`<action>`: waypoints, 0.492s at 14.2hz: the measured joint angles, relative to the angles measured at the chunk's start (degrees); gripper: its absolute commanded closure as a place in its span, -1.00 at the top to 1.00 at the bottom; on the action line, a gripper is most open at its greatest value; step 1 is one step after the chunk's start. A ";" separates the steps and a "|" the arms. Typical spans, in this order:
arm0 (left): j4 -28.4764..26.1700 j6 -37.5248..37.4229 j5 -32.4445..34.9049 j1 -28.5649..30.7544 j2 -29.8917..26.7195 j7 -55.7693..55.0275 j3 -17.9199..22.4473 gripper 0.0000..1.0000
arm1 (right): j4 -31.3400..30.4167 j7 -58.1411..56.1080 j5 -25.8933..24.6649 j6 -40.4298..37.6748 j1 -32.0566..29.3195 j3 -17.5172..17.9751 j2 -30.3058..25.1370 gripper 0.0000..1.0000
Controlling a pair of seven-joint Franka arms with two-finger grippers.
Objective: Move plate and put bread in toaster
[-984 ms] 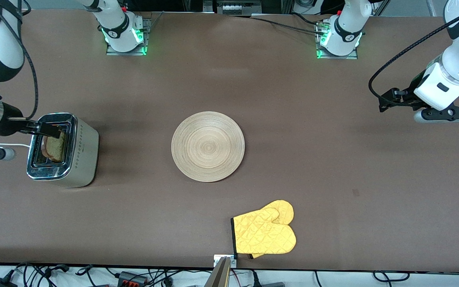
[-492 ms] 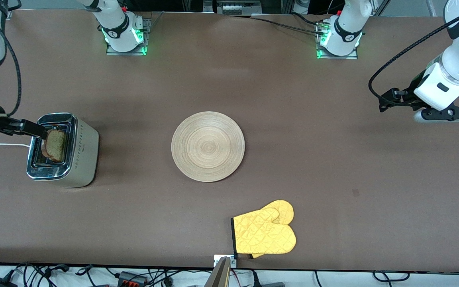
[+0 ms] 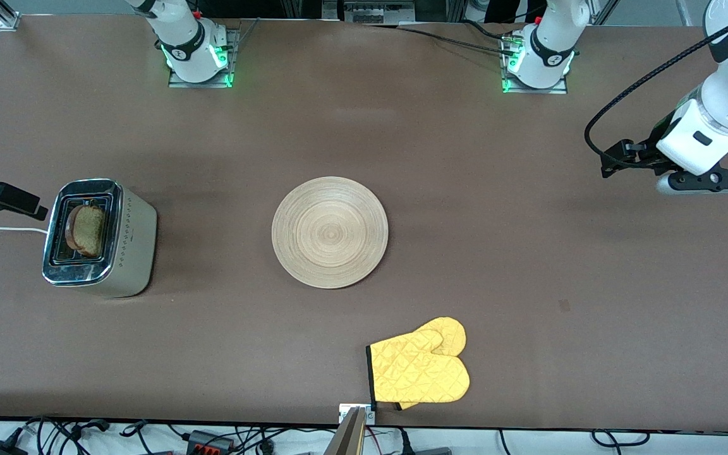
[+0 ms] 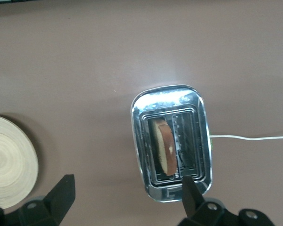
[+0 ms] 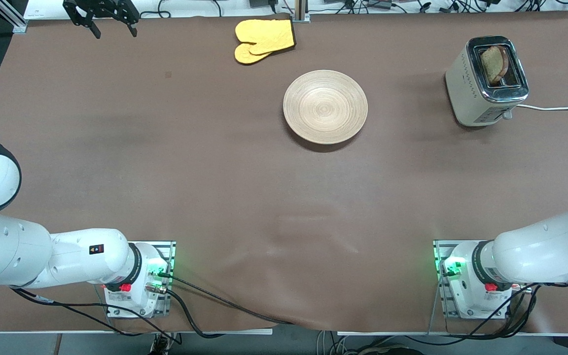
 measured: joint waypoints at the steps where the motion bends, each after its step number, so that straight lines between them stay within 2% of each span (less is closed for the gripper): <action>1: 0.00 0.00 0.00 0.00 0.00 0.00 0.00 1.00 | -0.28 -0.11 -0.34 -0.01 0.00 0.16 -0.12 1.00; 3: 0.00 0.00 0.00 0.00 0.00 0.00 0.00 1.00 | -2.45 -0.21 -0.45 0.09 0.00 0.31 -1.40 1.00; 7: 0.00 -0.01 0.00 0.01 0.02 0.00 0.06 1.00 | -12.75 -0.39 -0.59 3.31 -0.11 0.31 -8.12 1.00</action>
